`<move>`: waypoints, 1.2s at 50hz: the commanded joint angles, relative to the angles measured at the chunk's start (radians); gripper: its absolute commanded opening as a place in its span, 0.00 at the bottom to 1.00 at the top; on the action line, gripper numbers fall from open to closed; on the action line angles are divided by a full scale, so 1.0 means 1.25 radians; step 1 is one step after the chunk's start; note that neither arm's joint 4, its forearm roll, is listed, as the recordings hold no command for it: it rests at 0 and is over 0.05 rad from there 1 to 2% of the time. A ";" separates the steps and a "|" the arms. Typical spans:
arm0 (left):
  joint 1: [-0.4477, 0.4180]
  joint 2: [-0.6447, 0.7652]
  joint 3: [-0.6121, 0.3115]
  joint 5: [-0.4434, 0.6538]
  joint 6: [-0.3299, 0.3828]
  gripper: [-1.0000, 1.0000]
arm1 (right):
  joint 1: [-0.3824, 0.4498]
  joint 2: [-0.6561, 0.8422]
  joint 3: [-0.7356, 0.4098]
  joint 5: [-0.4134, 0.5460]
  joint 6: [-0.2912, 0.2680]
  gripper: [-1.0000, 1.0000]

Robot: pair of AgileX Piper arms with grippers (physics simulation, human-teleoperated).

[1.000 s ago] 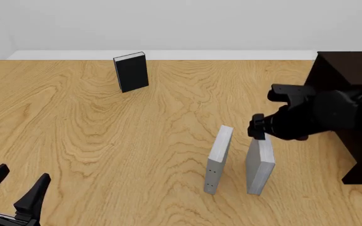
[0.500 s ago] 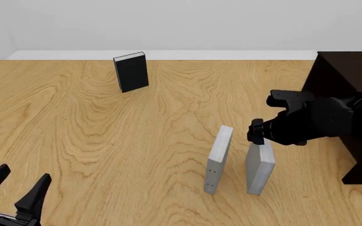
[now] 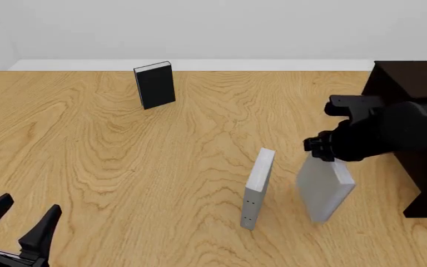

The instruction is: Pick up the book on the right and place it on the cabinet shelf.

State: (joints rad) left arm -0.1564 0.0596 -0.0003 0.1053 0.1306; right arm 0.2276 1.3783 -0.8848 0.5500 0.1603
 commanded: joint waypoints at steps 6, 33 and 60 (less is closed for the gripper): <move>0.000 0.001 0.000 -0.006 -0.006 1.00 | -0.040 -0.050 -0.064 0.062 -0.040 0.00; 0.042 0.043 0.000 -0.061 -0.020 1.00 | -0.076 -0.154 -0.074 0.013 -0.247 0.00; 0.051 0.050 0.000 -0.065 -0.013 1.00 | -0.008 -0.310 0.130 -0.258 -0.431 0.00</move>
State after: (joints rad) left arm -0.0981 0.1242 -0.0007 0.0239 0.1119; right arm 0.1948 1.0704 -0.8038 0.3442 -0.3162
